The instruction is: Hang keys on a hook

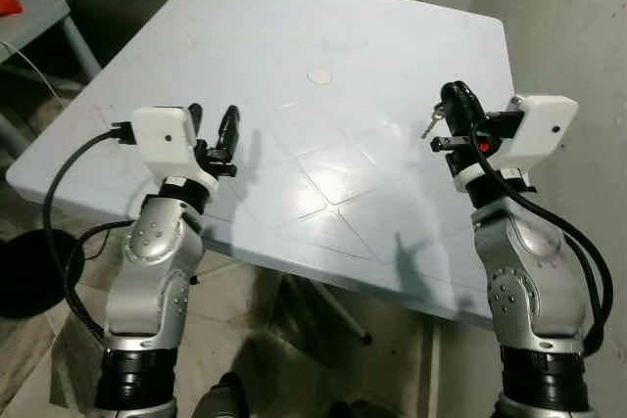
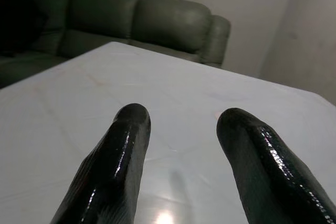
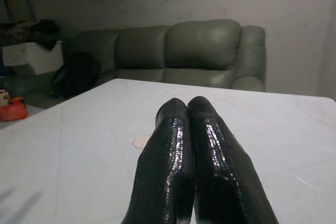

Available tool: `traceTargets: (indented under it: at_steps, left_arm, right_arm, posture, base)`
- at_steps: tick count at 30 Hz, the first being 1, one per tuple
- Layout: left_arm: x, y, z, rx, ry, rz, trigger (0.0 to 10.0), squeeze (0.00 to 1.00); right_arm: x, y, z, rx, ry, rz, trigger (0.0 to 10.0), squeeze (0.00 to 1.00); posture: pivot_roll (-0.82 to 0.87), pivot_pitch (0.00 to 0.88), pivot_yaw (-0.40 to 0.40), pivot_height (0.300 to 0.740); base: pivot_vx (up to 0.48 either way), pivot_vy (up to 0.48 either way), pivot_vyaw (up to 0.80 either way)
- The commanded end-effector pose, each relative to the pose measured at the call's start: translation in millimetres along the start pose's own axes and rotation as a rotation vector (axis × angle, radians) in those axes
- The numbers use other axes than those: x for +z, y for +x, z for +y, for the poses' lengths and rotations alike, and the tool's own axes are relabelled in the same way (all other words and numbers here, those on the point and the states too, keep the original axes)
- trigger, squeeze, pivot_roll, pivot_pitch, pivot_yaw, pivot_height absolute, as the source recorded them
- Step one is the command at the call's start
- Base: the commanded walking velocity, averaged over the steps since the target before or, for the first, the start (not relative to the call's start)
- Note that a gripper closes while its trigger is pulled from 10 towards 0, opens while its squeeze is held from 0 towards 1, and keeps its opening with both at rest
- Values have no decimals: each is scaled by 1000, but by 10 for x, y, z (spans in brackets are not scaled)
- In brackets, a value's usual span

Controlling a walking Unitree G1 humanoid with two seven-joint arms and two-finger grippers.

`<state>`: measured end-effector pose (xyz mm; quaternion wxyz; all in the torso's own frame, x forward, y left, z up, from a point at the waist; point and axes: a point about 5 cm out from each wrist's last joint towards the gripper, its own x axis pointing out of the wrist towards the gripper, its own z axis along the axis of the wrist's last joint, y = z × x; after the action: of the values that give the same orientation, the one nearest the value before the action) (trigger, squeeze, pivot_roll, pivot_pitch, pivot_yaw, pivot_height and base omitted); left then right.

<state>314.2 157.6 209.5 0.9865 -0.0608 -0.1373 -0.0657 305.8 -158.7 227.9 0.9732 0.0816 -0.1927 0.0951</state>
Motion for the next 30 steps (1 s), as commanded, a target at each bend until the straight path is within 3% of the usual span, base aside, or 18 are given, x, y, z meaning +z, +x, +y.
traceTargets:
  at_steps: [1, 10, 19, 23, 30]
  left_arm:
    - [1, 8, 1, -12, 1, -3, 10000, 0]
    - [-35, 72, 54, -1, 13, 29, 10000, 0]
    - [-157, 106, 72, -4, -45, 96, 10000, 0]
    - [-180, 116, 45, -16, -48, 106, 10000, 0]
    - [-196, 122, 34, -21, -57, 107, 10000, 0]
  right_arm:
    - [48, -32, -44, -25, -4, -28, 10000, 0]
    - [-24, -10, -3, -22, -24, 10, 10000, 0]
    - [-132, 1, -1, -32, -66, 61, 10000, 0]
    - [-158, -8, -9, -39, -68, 77, 10000, 0]
    - [-181, -14, -18, -43, -71, 93, 10000, 0]
  posture:
    - [-48, 117, -49, 740]
    - [-39, 100, -48, 740]
    - [-45, 81, -44, 740]
    - [-47, 76, -44, 740]
    - [-51, 65, -46, 740]
  base:
    - [0, 0, 0]
    - [0, 0, 0]
    - [0, 0, 0]
    - [0, 391, -130]
    - [0, 476, -743]
